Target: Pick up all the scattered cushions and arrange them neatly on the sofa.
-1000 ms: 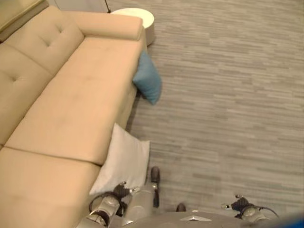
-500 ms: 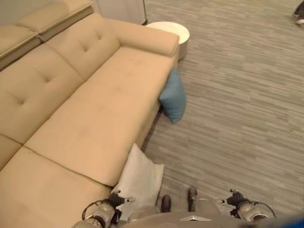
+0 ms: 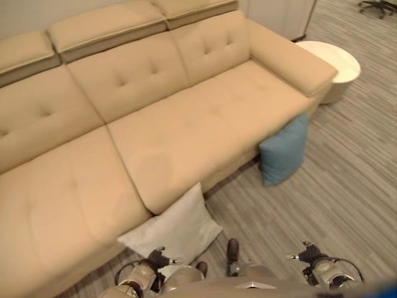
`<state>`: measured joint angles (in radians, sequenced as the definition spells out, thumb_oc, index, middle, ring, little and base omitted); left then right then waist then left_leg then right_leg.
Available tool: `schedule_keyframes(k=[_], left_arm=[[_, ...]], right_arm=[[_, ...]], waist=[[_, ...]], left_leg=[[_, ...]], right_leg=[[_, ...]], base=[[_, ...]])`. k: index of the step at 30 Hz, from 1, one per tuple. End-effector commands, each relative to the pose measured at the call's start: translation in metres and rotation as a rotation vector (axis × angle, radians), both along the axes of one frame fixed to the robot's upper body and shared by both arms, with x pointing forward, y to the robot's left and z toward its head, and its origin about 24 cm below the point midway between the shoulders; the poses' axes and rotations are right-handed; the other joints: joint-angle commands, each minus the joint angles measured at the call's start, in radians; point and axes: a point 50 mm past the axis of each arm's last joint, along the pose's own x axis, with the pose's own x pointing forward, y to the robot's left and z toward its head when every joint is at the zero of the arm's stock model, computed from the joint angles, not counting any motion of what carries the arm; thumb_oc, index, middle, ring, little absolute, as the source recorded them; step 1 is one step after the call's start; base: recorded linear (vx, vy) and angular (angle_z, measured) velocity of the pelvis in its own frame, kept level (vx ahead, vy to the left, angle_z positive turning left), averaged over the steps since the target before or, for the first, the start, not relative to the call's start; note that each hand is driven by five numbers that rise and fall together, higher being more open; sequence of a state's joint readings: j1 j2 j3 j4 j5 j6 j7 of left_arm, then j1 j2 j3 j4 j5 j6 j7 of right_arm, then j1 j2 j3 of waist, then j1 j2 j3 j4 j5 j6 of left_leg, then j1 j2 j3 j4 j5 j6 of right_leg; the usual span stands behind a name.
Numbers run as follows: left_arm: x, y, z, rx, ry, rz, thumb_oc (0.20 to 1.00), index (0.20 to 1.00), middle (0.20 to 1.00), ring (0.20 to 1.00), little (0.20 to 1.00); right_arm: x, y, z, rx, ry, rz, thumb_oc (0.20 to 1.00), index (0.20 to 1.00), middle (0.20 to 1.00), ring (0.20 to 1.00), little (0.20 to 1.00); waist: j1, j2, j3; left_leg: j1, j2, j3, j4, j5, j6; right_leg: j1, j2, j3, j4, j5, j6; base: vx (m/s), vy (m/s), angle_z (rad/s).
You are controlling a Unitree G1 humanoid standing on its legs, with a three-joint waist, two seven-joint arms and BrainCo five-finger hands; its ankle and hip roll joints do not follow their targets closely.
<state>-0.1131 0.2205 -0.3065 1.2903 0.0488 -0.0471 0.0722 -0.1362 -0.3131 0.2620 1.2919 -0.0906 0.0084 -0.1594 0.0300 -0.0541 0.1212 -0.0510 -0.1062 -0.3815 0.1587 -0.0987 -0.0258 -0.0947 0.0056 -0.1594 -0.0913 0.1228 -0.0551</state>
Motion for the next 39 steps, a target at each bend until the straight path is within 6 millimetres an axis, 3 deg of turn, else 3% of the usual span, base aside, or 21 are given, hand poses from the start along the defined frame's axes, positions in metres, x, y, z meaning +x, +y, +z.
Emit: schedule_keyframes(k=[1,2,3,4,6,7,8,13,17,20,21,23,24,29,31,33,34,37,38,39], left_arm=[[0.006,0.006,0.003,0.019,-0.021,0.016,1.000,1.000,1.000,1.000,1.000],[0.006,0.007,0.003,0.023,-0.018,0.003,1.000,1.000,1.000,1.000,1.000],[0.006,0.007,0.003,0.023,-0.018,0.003,1.000,1.000,1.000,1.000,1.000],[0.005,0.006,0.003,0.021,-0.013,-0.008,1.000,1.000,1.000,1.000,1.000],[0.005,0.005,0.003,0.023,-0.010,-0.021,1.000,1.000,1.000,1.000,1.000],[0.005,0.005,0.003,0.023,-0.010,-0.021,1.000,1.000,1.000,1.000,1.000],[0.006,0.004,0.003,0.021,-0.007,-0.038,1.000,1.000,1.000,1.000,1.000],[0.001,0.008,0.002,0.031,0.009,-0.038,1.000,1.000,1.000,1.000,1.000],[-0.007,0.020,0.002,0.058,0.029,0.004,1.000,1.000,1.000,1.000,1.000],[-0.008,0.027,0.003,0.073,0.027,0.024,1.000,1.000,1.000,1.000,1.000],[-0.004,0.033,0.006,0.089,0.011,0.034,1.000,1.000,1.000,1.000,1.000],[-0.004,0.033,0.006,0.090,0.010,0.034,1.000,1.000,1.000,1.000,1.000],[-0.004,0.040,0.008,0.108,0.007,0.040,1.000,1.000,1.000,1.000,1.000],[-0.003,0.038,0.008,0.084,-0.021,0.099,1.000,1.000,1.000,1.000,1.000],[0.004,0.037,0.011,0.077,-0.056,0.111,1.000,1.000,1.000,1.000,1.000],[0.024,0.037,0.019,0.069,-0.150,0.140,1.000,1.000,1.000,1.000,1.000],[0.048,0.037,0.031,0.058,-0.264,0.175,1.000,1.000,1.000,1.000,1.000],[0.091,0.032,0.057,0.015,-0.456,0.220,1.000,1.000,1.000,1.000,1.000],[0.091,0.031,0.057,0.015,-0.456,0.220,1.000,1.000,1.000,1.000,1.000],[0.114,0.028,0.074,-0.010,-0.569,0.256,1.000,1.000,1.000,1.000,1.000]], right_arm=[[-0.013,-0.014,0.001,-0.030,0.016,-0.025,1.000,1.000,1.000,1.000,1.000],[-0.015,-0.014,0.000,-0.027,0.021,-0.030,1.000,1.000,1.000,1.000,1.000],[-0.015,-0.014,0.000,-0.027,0.021,-0.030,1.000,1.000,1.000,1.000,1.000],[-0.019,-0.013,-0.001,-0.018,0.034,-0.037,1.000,1.000,1.000,1.000,1.000],[-0.024,-0.013,-0.003,-0.013,0.048,-0.047,1.000,1.000,1.000,1.000,1.000],[-0.024,-0.013,-0.003,-0.013,0.048,-0.046,1.000,1.000,1.000,1.000,1.000],[-0.030,-0.012,-0.005,0.000,0.066,-0.065,1.000,1.000,1.000,1.000,1.000],[-0.033,-0.006,-0.008,0.006,0.085,-0.054,1.000,1.000,1.000,1.000,1.000],[-0.022,0.002,-0.008,0.020,0.066,-0.019,1.000,1.000,1.000,1.000,1.000],[-0.015,0.007,-0.007,0.033,0.042,-0.010,1.000,1.000,1.000,1.000,1.000],[-0.011,0.010,-0.006,0.041,0.033,-0.006,1.000,1.000,1.000,1.000,1.000],[-0.010,0.010,-0.006,0.041,0.033,-0.006,1.000,1.000,1.000,1.000,1.000],[-0.010,0.011,-0.007,0.044,0.032,0.002,1.000,1.000,1.000,1.000,1.000],[-0.018,0.006,-0.008,0.030,0.047,-0.020,1.000,1.000,1.000,1.000,1.000],[-0.016,0.006,-0.007,0.027,0.034,-0.020,1.000,1.000,1.000,1.000,1.000],[-0.005,0.005,-0.003,0.025,-0.019,-0.027,1.000,1.000,1.000,1.000,1.000],[0.019,0.005,0.007,0.028,-0.117,-0.033,1.000,1.000,1.000,1.000,1.000],[0.060,0.007,0.028,0.030,-0.291,-0.026,1.000,1.000,1.000,1.000,1.000],[0.061,0.007,0.029,0.030,-0.292,-0.027,1.000,1.000,1.000,1.000,1.000],[0.088,0.009,0.047,0.027,-0.408,-0.016,1.000,1.000,1.000,1.000,1.000]], waist=[[-0.037,0.003,-0.005],[-0.048,-0.001,-0.007],[-0.048,0.000,-0.006],[-0.062,0.001,-0.016],[-0.078,0.005,-0.031],[-0.079,0.005,-0.032],[-0.093,0.014,-0.047],[-0.090,0.014,-0.054],[-0.072,0.003,-0.044],[-0.067,0.006,-0.031],[-0.077,0.010,-0.022],[-0.077,0.009,-0.025],[-0.074,0.011,-0.029],[-0.062,0.001,-0.060],[-0.060,-0.003,-0.059],[-0.055,-0.011,-0.045],[-0.053,-0.019,-0.006],[-0.051,-0.023,0.077],[-0.052,-0.023,0.074],[-0.053,-0.018,0.106]], left_leg=[[-0.081,0.074,0.253,-0.029,0.040,-0.025],[-0.065,0.111,0.354,-0.011,0.021,-0.023],[-0.064,0.112,0.353,-0.008,0.018,-0.024],[-0.028,0.153,0.431,-0.011,0.006,-0.027],[-0.004,0.195,0.505,-0.039,0.018,-0.036],[-0.003,0.195,0.504,-0.040,0.018,-0.036],[0.014,0.219,0.559,-0.089,0.041,-0.052],[0.029,0.190,0.521,-0.128,0.039,-0.044],[0.020,0.143,0.502,-0.126,0.019,-0.012],[0.014,0.131,0.497,-0.121,0.014,0.000],[0.009,0.117,0.475,-0.125,0.021,0.009],[0.005,0.116,0.475,-0.125,0.023,0.009],[0.007,0.103,0.456,-0.138,0.030,0.013],[0.031,0.103,0.427,-0.175,0.045,-0.006],[0.039,0.108,0.420,-0.186,0.050,-0.010],[0.037,0.114,0.412,-0.191,0.055,-0.016],[0.000,0.120,0.407,-0.181,0.062,-0.018],[-0.123,0.126,0.397,-0.127,0.079,-0.023],[-0.129,0.126,0.396,-0.123,0.078,-0.023],[-0.236,0.123,0.387,-0.068,0.087,-0.026]], right_leg=[[0.008,-0.074,0.073,0.111,-0.126,0.150],[0.008,-0.089,0.035,0.114,-0.130,0.148],[0.010,-0.087,0.034,0.114,-0.131,0.148],[0.016,-0.106,-0.017,0.118,-0.137,0.147],[0.026,-0.122,-0.058,0.105,-0.138,0.152],[0.027,-0.121,-0.060,0.104,-0.138,0.152],[0.041,-0.130,-0.096,0.088,-0.131,0.157],[0.064,-0.155,-0.107,0.083,-0.115,0.172],[0.042,-0.191,-0.085,0.109,-0.086,0.198],[0.021,-0.199,-0.065,0.157,-0.090,0.202],[-0.018,-0.162,0.036,0.203,-0.097,0.204],[-0.023,-0.163,0.037,0.203,-0.095,0.204],[-0.012,-0.140,0.081,0.179,-0.108,0.201],[0.058,-0.128,0.047,0.103,-0.119,0.192],[0.072,-0.125,0.033,0.090,-0.119,0.191],[0.072,-0.122,0.020,0.086,-0.122,0.188],[0.035,-0.123,0.014,0.102,-0.122,0.185],[-0.086,-0.129,0.007,0.169,-0.117,0.174],[-0.092,-0.130,0.007,0.172,-0.118,0.174],[-0.204,-0.139,-0.001,0.241,-0.118,0.162]], base=[[-0.19,0.012,0.83],[-0.15,0.023,0.72],[-0.14,0.055,1.03],[-0.07,0.063,1.16],[-0.06,0.085,1.18],[0.00,0.133,1.06],[0.05,0.192,0.87],[0.04,0.194,0.82],[-0.02,0.206,0.04],[-0.03,0.141,-0.01],[-0.03,0.134,-0.12],[0.00,0.057,-0.01],[0.05,0.027,0.21],[0.12,-0.048,0.46],[0.08,-0.075,0.39],[-0.05,-0.101,0.22],[-0.25,-0.098,0.21],[-0.30,-0.060,0.10],[-0.33,-0.025,0.18],[-0.31,-0.015,0.23]])
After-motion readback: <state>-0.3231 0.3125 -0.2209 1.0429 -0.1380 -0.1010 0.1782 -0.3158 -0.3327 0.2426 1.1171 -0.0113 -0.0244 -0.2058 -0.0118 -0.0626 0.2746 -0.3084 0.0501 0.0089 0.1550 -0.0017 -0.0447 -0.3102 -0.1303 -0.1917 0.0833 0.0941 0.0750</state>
